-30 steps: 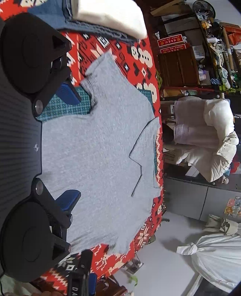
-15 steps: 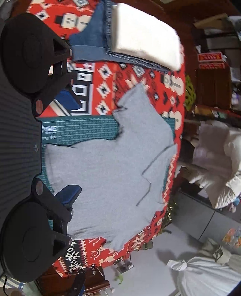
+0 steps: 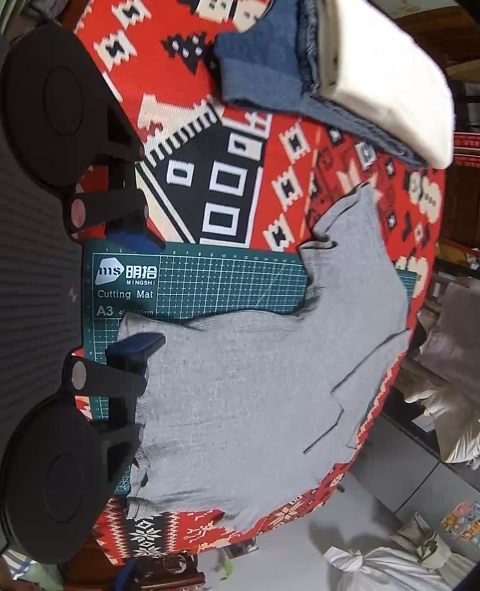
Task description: Fold clothes
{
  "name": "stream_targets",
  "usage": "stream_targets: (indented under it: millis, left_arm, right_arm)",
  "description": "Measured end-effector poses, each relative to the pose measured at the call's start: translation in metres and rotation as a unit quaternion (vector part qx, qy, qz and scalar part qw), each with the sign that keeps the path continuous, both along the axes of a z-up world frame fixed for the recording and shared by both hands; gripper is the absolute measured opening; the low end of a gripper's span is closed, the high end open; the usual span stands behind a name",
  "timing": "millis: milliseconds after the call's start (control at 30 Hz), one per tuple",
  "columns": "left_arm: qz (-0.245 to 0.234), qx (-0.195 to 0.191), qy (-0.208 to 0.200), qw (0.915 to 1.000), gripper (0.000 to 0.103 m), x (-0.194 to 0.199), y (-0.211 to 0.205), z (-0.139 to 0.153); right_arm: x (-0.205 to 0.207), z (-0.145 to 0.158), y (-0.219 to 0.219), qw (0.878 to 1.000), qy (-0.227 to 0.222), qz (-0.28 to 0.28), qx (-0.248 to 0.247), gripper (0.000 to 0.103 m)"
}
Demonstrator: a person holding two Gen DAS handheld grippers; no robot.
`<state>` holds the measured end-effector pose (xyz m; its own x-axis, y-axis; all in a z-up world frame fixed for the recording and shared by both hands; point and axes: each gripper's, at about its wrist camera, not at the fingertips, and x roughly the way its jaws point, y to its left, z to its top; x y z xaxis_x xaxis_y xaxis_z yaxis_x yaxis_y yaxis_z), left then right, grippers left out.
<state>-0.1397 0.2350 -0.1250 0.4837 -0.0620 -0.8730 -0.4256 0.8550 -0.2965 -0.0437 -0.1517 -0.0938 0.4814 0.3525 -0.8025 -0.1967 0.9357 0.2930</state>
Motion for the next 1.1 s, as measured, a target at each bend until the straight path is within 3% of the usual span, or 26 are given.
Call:
stream_targets:
  millis: [167, 233, 300, 367, 500, 667, 833, 933, 1000, 1100]
  left_arm:
    - [-0.01, -0.028, -0.007, 0.9995, 0.042, 0.004, -0.003, -0.012]
    - [-0.013, -0.03, -0.007, 0.9994, 0.035, 0.005, -0.005, -0.015]
    - [-0.02, -0.032, -0.005, 0.9993, 0.016, 0.007, -0.008, -0.018]
    - [-0.028, -0.034, -0.008, 0.999, 0.005, 0.008, -0.012, -0.02]
    - [-0.038, -0.036, -0.041, 0.9978, 0.003, -0.002, -0.015, -0.016]
    - [-0.044, 0.0, -0.035, 0.9984, 0.002, -0.012, -0.02, -0.014]
    - [-0.027, 0.006, -0.022, 0.9994, 0.002, -0.017, -0.012, -0.019]
    - [-0.017, 0.006, -0.017, 0.9997, 0.002, -0.017, -0.007, -0.021]
    - [-0.013, 0.008, -0.016, 0.9998, 0.002, -0.016, -0.005, -0.021]
    - [-0.007, 0.008, -0.02, 0.9997, 0.002, -0.016, -0.003, -0.019]
  right_arm:
    - [0.006, -0.016, -0.003, 1.0, 0.022, -0.009, 0.01, 0.031]
    - [0.006, -0.018, -0.003, 1.0, 0.021, -0.01, 0.008, 0.031]
    - [0.006, -0.02, -0.002, 1.0, 0.026, -0.009, 0.012, 0.031]
    - [0.006, -0.022, 0.0, 1.0, 0.027, -0.008, 0.011, 0.031]
    - [0.003, -0.025, 0.003, 0.999, 0.031, -0.004, 0.01, 0.031]
    - [0.001, -0.029, 0.0, 0.999, 0.037, -0.004, 0.011, 0.031]
    - [0.001, -0.034, -0.004, 0.999, 0.039, -0.012, 0.003, 0.031]
    - [0.007, -0.041, -0.011, 0.999, 0.044, -0.024, 0.006, 0.027]
    - [0.013, -0.048, -0.014, 0.998, 0.05, -0.03, 0.009, 0.018]
    - [0.022, -0.059, -0.019, 0.997, 0.065, -0.038, 0.024, 0.017]
